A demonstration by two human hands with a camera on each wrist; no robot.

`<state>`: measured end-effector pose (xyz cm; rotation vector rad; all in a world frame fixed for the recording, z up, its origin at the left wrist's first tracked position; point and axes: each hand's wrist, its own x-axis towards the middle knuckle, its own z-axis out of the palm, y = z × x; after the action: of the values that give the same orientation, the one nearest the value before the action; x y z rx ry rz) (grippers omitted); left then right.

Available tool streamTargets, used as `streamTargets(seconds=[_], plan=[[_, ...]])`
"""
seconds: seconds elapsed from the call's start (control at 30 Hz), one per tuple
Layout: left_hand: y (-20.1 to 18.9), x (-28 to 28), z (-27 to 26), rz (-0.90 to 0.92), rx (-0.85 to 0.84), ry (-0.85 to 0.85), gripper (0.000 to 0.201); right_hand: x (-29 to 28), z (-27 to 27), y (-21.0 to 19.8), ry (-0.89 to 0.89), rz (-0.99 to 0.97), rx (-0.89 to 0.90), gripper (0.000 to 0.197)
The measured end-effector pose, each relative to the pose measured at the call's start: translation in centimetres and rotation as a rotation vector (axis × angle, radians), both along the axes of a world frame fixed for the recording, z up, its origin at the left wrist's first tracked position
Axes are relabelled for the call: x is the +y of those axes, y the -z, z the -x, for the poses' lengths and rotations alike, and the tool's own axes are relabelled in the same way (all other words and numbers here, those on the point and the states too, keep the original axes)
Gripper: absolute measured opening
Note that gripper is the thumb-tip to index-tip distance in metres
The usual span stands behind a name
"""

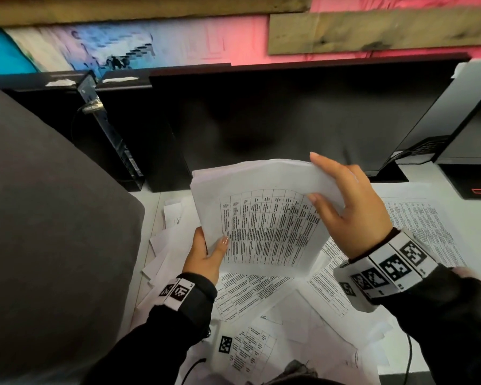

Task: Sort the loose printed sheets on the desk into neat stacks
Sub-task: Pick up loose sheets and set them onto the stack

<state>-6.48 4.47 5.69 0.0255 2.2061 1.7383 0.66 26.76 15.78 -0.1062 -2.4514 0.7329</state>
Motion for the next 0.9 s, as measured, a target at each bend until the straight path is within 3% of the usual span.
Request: streamTargets(seconds=[0.13,0.3,0.4,0.47,0.53,0.67,0.9], plan=[[0.2,0.4,-0.4,-0.026,-0.018,-0.058,0.031,-0.4,-0.5,-0.5,-0.027,0.065,-0.003,0.065],[0.2,0.4,-0.4,-0.068,0.014,-0.109,0.038,-0.1,-1.3,-0.1,-0.03,0.438,0.048,0.097],[-0.6,0.9,-0.3,-0.103,0.048,-0.128,0.032,0.6,-1.1,1.1,-0.055,0.686,-0.067,0.077],[-0.9,1.3,-0.1,-0.156,0.04,-0.155,0.032,1.0,-1.3,2.5,-0.034,0.741,-0.215,0.047],[-1.1,1.6,-0.1,-0.203,0.014,-0.163,0.032,1.4,-2.0,4.3,-0.02,0.719,-0.359,0.031],[-0.6,2.8,-0.4,-0.148,-0.023,-0.126,0.025,2.0,-3.7,6.4,-0.001,0.707,-0.533,0.025],[-0.3,5.3,-2.7,-0.059,-0.177,-0.003,0.014,5.7,-5.0,8.3,0.134,0.625,-0.652,0.019]])
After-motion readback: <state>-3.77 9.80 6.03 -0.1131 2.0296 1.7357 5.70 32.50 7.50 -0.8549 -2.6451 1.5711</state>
